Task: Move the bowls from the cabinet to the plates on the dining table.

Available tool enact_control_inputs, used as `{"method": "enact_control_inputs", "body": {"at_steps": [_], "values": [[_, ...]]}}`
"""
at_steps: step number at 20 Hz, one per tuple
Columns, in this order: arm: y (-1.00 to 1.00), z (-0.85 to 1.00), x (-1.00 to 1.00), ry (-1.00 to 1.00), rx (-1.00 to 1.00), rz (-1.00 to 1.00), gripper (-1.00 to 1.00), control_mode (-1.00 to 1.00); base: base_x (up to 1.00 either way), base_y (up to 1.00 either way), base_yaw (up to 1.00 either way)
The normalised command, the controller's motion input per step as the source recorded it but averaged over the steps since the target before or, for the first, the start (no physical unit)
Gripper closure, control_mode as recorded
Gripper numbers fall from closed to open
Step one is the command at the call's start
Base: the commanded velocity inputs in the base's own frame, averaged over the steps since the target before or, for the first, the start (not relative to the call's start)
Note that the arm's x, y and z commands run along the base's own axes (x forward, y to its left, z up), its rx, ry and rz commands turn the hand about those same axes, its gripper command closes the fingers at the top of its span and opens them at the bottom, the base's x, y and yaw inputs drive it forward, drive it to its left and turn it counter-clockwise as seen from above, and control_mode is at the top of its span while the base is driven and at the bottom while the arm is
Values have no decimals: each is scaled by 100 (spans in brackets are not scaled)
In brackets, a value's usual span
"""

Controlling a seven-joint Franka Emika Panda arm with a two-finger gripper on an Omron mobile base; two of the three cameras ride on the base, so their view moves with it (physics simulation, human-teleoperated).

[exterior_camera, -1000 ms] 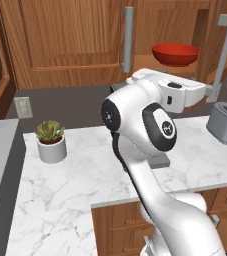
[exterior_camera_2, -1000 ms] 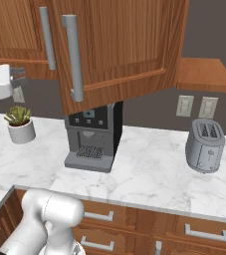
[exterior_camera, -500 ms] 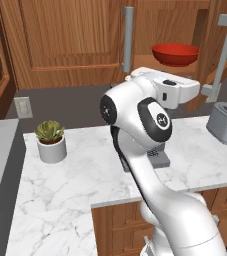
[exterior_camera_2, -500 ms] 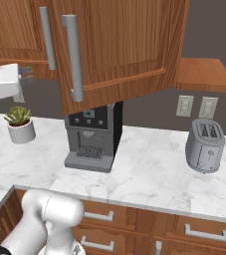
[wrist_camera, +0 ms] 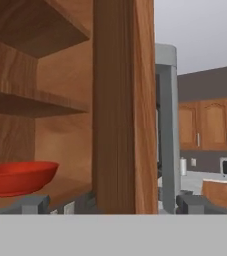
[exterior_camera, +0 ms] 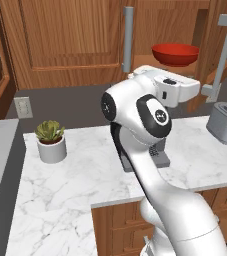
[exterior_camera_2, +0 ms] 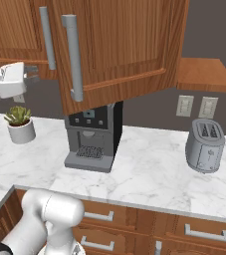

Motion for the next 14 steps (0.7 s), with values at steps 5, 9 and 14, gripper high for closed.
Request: {"method": "enact_control_inputs", "body": {"at_steps": [5, 9, 14], "values": [[-8, -4, 3, -5, 0, -6, -100, -100, 0, 0, 0], [-18, -2, 14, -1, 0, -4, -100, -100, 0, 0, 0], [-17, -1, 14, 0, 1, -3, -100, -100, 0, 0, 0]]}}
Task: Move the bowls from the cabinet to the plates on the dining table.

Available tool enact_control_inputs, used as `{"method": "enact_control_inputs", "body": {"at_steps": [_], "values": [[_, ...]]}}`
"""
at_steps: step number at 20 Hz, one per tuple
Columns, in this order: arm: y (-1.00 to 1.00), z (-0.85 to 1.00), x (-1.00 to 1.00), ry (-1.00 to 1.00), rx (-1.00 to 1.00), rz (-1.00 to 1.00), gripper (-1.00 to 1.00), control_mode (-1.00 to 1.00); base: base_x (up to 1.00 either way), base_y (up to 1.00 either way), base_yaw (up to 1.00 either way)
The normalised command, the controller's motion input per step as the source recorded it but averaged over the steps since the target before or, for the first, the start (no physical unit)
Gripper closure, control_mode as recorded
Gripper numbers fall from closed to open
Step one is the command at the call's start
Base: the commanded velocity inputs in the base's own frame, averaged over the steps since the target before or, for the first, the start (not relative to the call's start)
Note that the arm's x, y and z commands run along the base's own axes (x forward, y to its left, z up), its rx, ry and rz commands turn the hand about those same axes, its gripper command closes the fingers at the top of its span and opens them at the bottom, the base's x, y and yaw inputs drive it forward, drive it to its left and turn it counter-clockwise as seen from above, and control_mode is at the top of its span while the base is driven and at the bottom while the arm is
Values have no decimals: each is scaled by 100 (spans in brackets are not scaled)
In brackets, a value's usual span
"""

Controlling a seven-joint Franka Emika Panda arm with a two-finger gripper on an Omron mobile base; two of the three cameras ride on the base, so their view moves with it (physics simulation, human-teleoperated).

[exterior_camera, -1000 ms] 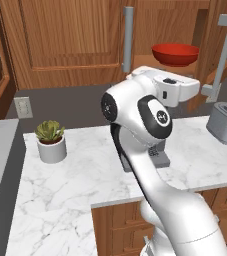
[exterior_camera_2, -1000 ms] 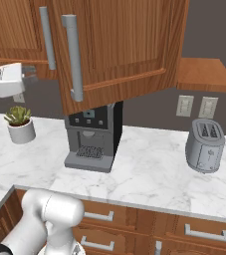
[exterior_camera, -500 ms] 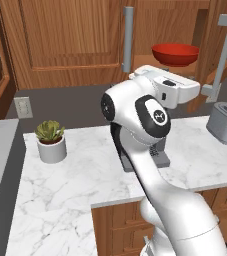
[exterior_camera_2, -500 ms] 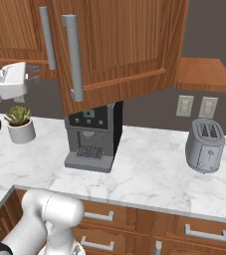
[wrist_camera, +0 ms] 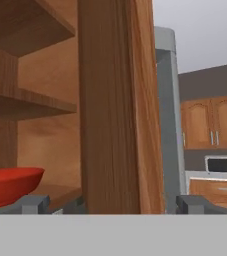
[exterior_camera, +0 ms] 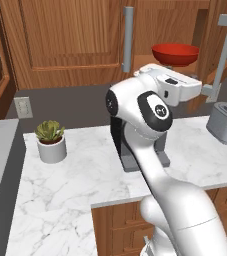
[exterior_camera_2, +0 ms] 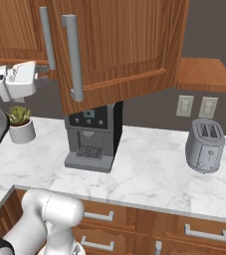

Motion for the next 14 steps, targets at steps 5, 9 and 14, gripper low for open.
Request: {"method": "enact_control_inputs", "body": {"at_steps": [5, 9, 14], "values": [[-4, -6, 22, 0, 0, -3, -100, -100, 0, 0, 0], [0, -11, 31, 0, 0, -2, -100, -100, 0, 0, 0], [-8, -5, 30, 0, 0, -1, -100, -100, 0, 0, 0]]}}
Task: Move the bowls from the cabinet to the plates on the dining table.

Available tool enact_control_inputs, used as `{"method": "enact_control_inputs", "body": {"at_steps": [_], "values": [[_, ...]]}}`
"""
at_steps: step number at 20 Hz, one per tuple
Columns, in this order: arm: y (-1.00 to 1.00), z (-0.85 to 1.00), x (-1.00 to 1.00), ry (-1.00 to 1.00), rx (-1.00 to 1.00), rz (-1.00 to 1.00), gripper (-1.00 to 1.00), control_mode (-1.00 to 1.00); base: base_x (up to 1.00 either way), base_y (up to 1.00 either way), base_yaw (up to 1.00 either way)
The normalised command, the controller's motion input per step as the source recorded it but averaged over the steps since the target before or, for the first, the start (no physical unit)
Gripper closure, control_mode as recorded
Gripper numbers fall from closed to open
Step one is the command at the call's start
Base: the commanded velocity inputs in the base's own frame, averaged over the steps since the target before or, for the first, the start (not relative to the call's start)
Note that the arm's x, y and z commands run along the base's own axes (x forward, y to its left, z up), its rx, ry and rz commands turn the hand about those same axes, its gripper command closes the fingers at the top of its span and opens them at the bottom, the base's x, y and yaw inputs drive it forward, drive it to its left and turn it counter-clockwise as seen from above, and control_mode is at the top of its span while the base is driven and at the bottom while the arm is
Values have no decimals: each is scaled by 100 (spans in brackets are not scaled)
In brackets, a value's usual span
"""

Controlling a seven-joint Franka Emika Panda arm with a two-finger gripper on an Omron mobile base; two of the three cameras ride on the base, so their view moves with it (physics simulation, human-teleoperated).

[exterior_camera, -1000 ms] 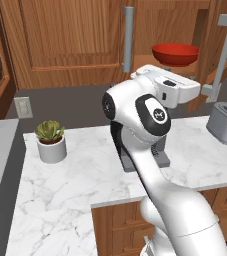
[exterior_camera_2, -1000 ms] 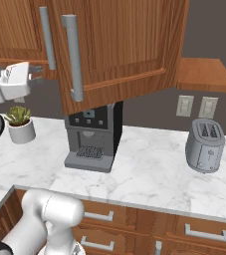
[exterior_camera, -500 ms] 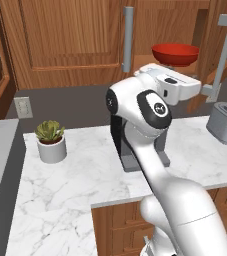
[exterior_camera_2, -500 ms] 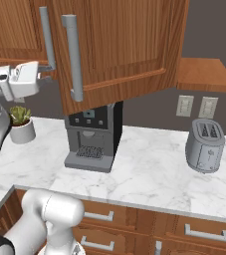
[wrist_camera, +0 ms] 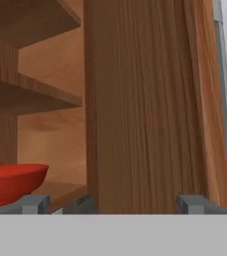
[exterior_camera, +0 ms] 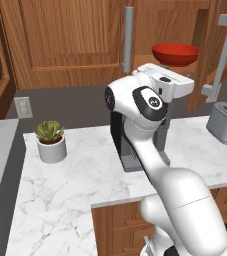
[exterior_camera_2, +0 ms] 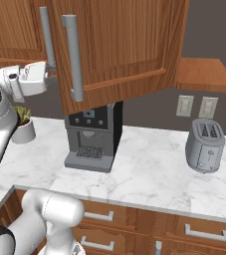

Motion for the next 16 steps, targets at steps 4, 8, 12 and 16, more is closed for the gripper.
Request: {"method": "enact_control_inputs", "body": {"at_steps": [4, 8, 12, 16], "values": [[-13, -3, 25, 0, 1, -1, -100, -100, 0, 0, 0], [-18, 0, 8, -1, 0, -3, -100, -100, 0, 0, 0], [-16, -1, 0, -4, 0, -5, -100, -100, 0, 0, 0], [-20, 0, -7, -4, 0, -7, -100, -100, 0, 0, 0]]}}
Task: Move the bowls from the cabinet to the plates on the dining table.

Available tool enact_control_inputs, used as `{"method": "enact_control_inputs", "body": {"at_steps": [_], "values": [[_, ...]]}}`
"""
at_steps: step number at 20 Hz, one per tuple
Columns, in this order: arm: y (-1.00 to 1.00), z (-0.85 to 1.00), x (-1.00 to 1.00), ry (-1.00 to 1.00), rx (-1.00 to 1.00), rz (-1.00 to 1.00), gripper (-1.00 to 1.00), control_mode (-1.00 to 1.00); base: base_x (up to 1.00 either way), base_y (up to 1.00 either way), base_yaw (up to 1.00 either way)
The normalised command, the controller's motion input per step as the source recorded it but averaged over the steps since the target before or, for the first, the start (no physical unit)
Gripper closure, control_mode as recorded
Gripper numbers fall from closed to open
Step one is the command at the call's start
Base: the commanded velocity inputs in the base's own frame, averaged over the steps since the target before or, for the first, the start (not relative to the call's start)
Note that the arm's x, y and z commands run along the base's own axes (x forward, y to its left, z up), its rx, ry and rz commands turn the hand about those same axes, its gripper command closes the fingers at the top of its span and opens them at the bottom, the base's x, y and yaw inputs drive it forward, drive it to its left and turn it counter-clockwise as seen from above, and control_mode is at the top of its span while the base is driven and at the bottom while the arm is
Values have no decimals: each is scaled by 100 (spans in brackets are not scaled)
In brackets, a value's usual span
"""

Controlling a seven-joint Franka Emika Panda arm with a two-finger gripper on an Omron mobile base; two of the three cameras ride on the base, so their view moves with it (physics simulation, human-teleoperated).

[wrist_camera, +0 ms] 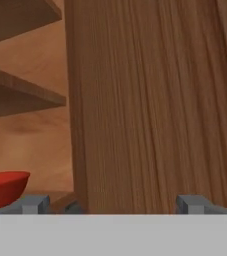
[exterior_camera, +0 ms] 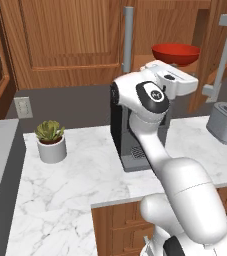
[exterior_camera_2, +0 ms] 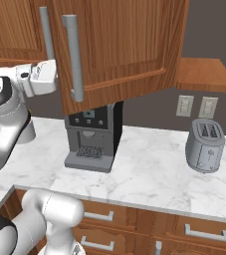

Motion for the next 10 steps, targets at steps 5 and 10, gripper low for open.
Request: {"method": "enact_control_inputs", "body": {"at_steps": [5, 10], "values": [[-25, 0, -18, -4, 0, -9, -100, -100, 0, 0, 0], [-26, 3, -23, -1, 1, -10, -100, -100, 0, 0, 0]]}}
